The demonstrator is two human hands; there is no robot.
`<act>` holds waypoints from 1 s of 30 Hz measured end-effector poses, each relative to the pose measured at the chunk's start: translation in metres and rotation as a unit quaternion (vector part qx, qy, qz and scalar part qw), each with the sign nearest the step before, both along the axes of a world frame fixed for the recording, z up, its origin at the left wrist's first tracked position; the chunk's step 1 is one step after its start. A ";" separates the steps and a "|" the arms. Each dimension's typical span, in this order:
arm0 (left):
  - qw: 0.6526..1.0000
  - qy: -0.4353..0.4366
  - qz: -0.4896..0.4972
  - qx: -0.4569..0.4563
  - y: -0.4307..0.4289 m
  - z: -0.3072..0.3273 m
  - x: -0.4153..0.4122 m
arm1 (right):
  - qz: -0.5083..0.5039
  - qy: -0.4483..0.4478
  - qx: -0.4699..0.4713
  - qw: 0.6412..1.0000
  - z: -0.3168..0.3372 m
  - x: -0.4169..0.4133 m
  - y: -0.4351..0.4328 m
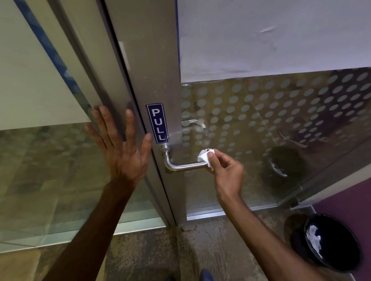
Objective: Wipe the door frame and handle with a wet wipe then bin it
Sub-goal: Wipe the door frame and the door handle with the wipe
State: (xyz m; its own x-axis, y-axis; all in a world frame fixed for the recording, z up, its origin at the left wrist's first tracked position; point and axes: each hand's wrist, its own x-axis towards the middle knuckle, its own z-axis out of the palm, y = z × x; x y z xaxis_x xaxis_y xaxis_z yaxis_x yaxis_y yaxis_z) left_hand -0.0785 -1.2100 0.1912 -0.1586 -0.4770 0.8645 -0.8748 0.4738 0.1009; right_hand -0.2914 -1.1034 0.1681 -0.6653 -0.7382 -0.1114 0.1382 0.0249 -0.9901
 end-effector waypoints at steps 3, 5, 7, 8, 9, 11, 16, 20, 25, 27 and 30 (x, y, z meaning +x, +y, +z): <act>1.000 -0.004 -0.003 0.003 0.000 0.001 0.001 | 0.003 -0.191 0.014 0.982 0.007 0.001 -0.003; 1.000 -0.005 -0.005 0.005 0.000 0.001 0.001 | 0.018 -0.195 0.007 0.981 0.005 0.002 0.001; 1.000 -0.003 -0.007 0.005 -0.001 0.002 0.000 | 0.012 -0.176 -0.005 0.984 0.002 0.005 0.004; 1.000 -0.003 -0.007 0.006 -0.001 0.002 0.000 | 0.003 -0.154 -0.007 0.988 0.000 0.006 0.006; 1.000 -0.003 -0.007 0.008 -0.001 0.003 -0.001 | -0.007 -0.116 -0.005 0.993 -0.003 0.008 0.008; 1.000 -0.002 -0.006 0.010 -0.001 0.003 -0.002 | -0.016 -0.004 0.006 1.000 -0.009 0.012 0.014; 1.000 -0.002 -0.006 0.012 -0.002 0.002 -0.003 | -0.042 0.337 -0.051 0.939 -0.016 0.023 0.030; 1.000 -0.004 -0.006 0.020 -0.001 0.003 -0.002 | 0.013 0.523 -0.087 0.848 -0.026 0.009 0.035; 1.000 -0.002 -0.007 0.023 -0.001 0.003 -0.001 | 0.097 0.698 -0.127 0.698 -0.027 -0.009 0.018; 1.000 0.001 -0.010 0.019 -0.001 0.002 0.000 | 0.134 0.725 -0.153 0.658 -0.024 -0.010 0.010; 1.000 0.004 -0.016 0.011 0.000 0.003 0.000 | 0.166 0.754 -0.182 0.608 -0.020 -0.005 0.000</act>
State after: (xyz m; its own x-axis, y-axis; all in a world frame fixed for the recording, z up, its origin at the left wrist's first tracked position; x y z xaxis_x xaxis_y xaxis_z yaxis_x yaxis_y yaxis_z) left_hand -0.0783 -1.2100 0.1943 -0.1674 -0.4906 0.8551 -0.8578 0.5000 0.1189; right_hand -0.2966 -1.1033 0.1481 0.3854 -0.6529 0.6520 -0.8873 -0.4562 0.0677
